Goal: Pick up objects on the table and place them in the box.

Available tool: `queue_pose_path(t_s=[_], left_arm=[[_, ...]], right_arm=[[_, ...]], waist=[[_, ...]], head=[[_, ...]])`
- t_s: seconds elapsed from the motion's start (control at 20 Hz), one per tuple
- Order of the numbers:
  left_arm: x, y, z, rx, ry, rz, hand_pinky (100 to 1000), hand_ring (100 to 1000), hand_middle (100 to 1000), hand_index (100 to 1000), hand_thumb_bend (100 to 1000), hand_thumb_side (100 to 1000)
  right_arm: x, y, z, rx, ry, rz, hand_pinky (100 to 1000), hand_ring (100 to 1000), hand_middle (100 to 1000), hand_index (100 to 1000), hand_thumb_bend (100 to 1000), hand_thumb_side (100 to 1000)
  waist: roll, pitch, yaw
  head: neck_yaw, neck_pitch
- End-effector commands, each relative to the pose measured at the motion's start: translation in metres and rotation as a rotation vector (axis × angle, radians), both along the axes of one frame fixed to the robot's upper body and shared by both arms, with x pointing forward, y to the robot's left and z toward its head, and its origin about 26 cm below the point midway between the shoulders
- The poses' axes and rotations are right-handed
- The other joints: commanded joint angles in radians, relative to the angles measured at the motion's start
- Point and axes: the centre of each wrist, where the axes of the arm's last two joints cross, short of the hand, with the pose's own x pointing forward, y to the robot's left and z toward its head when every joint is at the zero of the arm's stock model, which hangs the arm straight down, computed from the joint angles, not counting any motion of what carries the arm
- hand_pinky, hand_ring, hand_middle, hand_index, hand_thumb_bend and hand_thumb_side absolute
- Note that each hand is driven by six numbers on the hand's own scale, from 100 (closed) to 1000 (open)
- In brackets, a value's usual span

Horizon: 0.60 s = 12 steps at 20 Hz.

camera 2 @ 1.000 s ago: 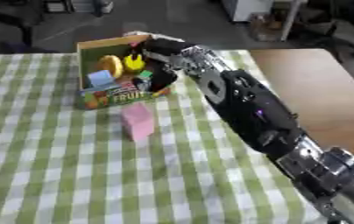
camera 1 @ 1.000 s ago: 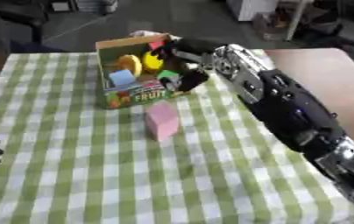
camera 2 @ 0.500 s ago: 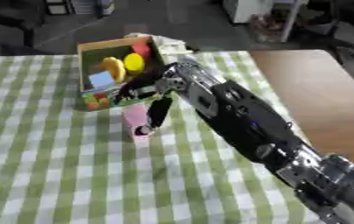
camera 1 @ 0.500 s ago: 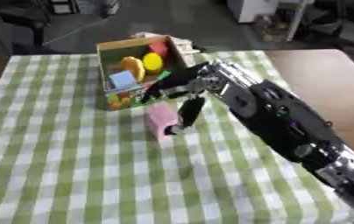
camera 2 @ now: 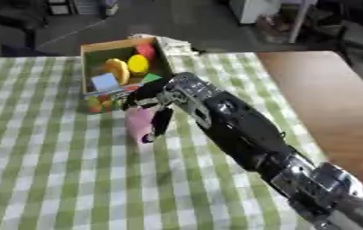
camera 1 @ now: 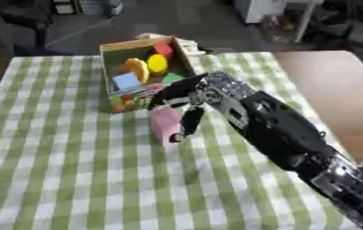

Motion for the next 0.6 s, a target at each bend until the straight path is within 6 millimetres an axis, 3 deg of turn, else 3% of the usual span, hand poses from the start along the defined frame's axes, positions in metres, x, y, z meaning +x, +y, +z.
queue_pose_path(t_s=[0.05,0.2,0.35,0.6], left_arm=[[0.0,0.0,0.006,0.003,-0.022,-0.006,604,606,591,791,100,752],[0.0,0.0,0.006,0.004,-0.022,-0.006,604,606,591,791,100,751],[0.0,0.0,0.006,0.003,-0.022,-0.004,604,606,591,791,100,751],[0.0,0.0,0.006,0.002,-0.022,-0.002,604,606,590,791,100,750]], right_arm=[[0.005,-0.005,0.006,-0.016,-0.037,-0.021,850,924,916,1000,433,424],[0.007,-0.009,0.002,-0.013,-0.047,-0.036,838,892,816,920,425,401],[0.008,-0.011,0.003,0.026,-0.095,-0.049,804,819,610,715,376,310],[0.01,-0.014,0.015,0.16,-0.168,-0.072,764,759,498,604,250,232]], waist=[[0.005,-0.01,-0.001],[0.006,-0.01,-0.003],[0.007,-0.01,-0.004],[0.008,-0.011,-0.003]], head=[[-0.001,0.004],[-0.001,0.004],[0.0,0.004],[0.0,0.004]])
